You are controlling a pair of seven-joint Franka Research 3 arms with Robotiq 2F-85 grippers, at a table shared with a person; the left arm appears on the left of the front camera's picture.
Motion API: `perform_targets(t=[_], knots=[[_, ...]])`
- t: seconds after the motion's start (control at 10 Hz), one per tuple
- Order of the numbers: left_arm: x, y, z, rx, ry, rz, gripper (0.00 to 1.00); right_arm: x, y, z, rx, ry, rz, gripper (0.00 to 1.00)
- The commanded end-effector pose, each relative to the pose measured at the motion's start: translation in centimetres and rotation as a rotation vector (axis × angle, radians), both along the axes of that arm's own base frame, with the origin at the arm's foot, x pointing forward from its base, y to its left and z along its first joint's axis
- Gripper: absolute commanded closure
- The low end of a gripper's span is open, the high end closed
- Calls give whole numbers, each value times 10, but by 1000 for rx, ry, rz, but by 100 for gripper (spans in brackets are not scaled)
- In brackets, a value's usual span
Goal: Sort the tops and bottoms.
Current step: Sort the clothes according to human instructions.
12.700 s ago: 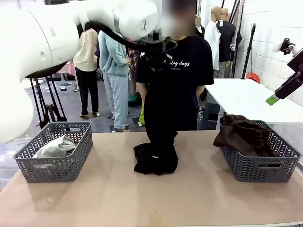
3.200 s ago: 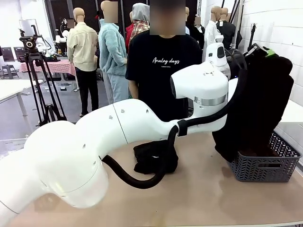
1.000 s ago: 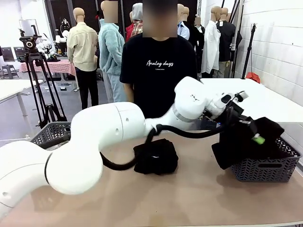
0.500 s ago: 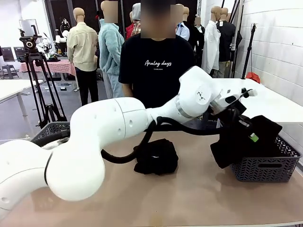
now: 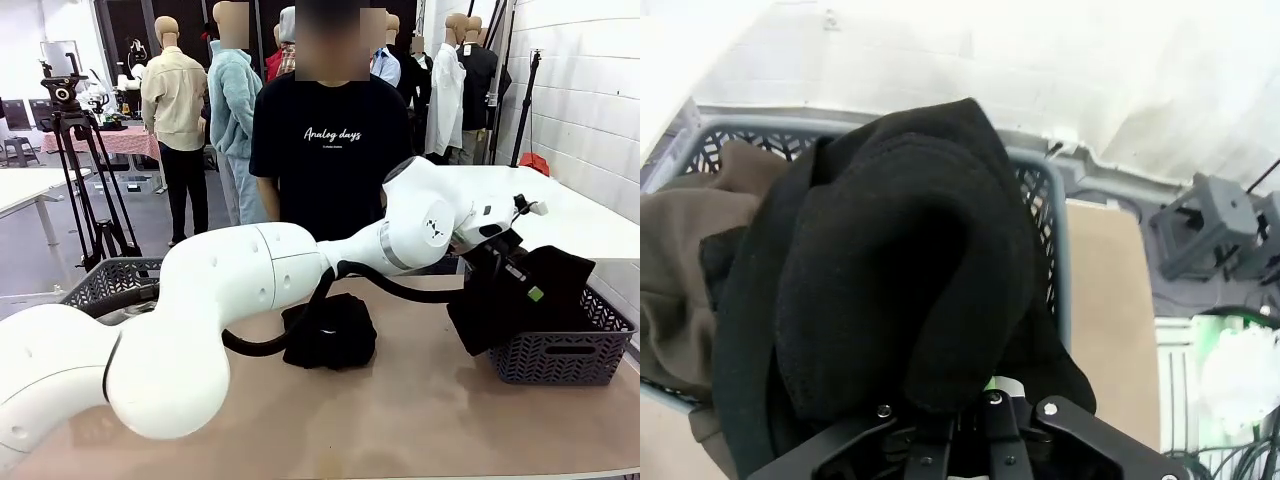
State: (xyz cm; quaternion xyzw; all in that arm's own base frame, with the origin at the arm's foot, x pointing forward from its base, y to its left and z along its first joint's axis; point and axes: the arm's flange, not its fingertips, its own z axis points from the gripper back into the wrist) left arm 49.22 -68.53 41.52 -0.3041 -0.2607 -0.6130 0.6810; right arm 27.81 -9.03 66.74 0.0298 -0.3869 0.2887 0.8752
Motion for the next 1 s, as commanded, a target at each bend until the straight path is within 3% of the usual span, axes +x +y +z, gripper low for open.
perform_targets(t=[0.0,0.4,0.5,0.9], knots=[[84,-112,12,115,-70,-46,100,0,1,-1,-6,12,-12,0],[91,-130,-21,116,-69,-64,100,0,1,-1,-6,12,-12,0],[90,-130,-19,97,-64,-70,87,0,1,-1,-6,12,-12,0],[89,-126,-1,52,-78,-68,12,0,1,-1,-6,12,-12,0]])
